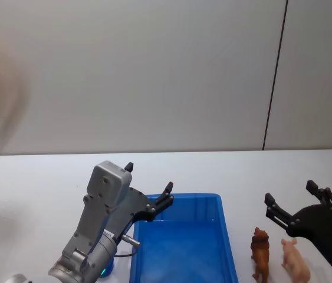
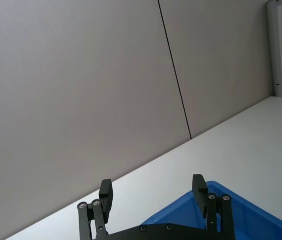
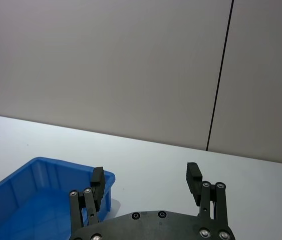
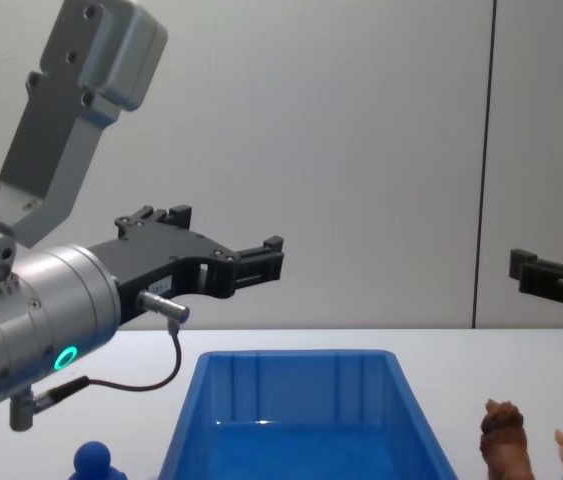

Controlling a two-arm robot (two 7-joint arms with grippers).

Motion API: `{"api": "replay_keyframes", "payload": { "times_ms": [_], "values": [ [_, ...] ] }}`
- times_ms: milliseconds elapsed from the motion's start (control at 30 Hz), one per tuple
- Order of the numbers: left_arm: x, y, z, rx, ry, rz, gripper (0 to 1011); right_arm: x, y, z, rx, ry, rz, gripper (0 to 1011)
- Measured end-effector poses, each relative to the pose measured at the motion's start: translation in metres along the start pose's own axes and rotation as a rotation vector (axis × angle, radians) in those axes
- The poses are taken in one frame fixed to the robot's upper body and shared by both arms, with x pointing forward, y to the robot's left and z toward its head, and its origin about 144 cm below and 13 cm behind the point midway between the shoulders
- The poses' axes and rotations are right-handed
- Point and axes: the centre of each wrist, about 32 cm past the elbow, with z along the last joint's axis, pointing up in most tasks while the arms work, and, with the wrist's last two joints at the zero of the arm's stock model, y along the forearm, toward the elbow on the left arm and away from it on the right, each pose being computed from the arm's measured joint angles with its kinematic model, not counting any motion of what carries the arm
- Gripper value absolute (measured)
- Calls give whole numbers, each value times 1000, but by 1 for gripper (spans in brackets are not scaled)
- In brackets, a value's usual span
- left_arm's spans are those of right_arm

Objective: Pick up the two dolls from the table and place them into the box.

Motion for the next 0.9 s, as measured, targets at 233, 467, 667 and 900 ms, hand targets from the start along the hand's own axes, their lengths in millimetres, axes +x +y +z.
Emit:
{"api": "replay_keyframes", "payload": {
  "times_ms": [233,467,667,900],
  "values": [
    [0,0,0,0,0,0,1001,0,0,0,0,0,0,1001],
    [0,0,0,0,0,0,1001,0,0,0,0,0,0,1001],
    [0,0,0,0,0,0,1001,0,0,0,0,0,0,1001],
    [0,0,0,0,0,0,1001,0,0,0,0,0,0,1001]
  ]
}}
